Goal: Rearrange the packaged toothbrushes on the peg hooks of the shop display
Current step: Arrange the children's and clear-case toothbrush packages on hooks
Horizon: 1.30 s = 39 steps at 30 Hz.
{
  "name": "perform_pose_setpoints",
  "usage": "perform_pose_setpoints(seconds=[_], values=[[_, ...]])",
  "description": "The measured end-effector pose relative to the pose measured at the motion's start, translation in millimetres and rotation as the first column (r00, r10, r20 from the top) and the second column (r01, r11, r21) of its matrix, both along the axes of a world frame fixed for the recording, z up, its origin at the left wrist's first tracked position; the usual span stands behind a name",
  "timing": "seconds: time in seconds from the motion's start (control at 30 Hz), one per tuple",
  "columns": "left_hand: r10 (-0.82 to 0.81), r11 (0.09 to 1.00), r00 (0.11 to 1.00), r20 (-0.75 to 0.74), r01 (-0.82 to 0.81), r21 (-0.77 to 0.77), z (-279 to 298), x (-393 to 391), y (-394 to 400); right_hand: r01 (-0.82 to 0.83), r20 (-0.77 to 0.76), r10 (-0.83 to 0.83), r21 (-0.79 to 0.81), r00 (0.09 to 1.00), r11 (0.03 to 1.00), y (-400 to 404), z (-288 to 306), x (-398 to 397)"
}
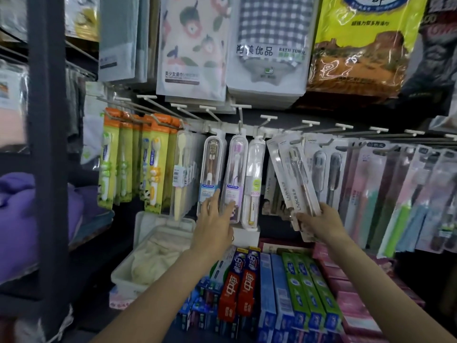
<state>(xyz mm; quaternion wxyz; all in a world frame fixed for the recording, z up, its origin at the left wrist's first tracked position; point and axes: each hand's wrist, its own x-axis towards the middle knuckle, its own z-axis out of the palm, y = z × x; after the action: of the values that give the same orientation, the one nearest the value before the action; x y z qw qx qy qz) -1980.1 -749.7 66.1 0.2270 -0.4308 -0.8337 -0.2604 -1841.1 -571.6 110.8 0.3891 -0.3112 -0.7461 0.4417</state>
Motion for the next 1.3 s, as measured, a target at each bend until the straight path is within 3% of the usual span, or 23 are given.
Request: perform_pose_setpoints(seconds=[0.43, 0.7, 0.93, 1.1, 1.3], values=[[-0.027, 1.0, 0.999, 0.042, 0.028, -0.012, -7, 13, 3, -0.164, -0.168, 0.115, -0.317, 0.979, 0.934, -22, -25, -26], [-0.107, 0.994, 0.994, 0.004, 0.107, 0.008, -1, 29, 20, -0.104, 0.164, 0.103, -0.002, 0.981, 0.995, -14, -32, -13], [-0.23, 0.972, 0.973, 0.029, 0.228, 0.054, 3, 50, 51, 0.139, -0.063, -0.124, 0.355, 0.99, 0.924, 1, -8, 30], [-0.289, 0.956, 0.957, -0.014, 0.29, 0.054, 11, 65, 73, 0.175, 0.008, -0.184, 0.276, 0.983, 0.945, 26, -9, 29], [-0.334, 0.942, 0.942, 0.037, 0.335, -0.028, 23, 79, 90, 0.096, -0.016, -0.095, 0.103, 0.995, 0.99, 43, -8, 19]])
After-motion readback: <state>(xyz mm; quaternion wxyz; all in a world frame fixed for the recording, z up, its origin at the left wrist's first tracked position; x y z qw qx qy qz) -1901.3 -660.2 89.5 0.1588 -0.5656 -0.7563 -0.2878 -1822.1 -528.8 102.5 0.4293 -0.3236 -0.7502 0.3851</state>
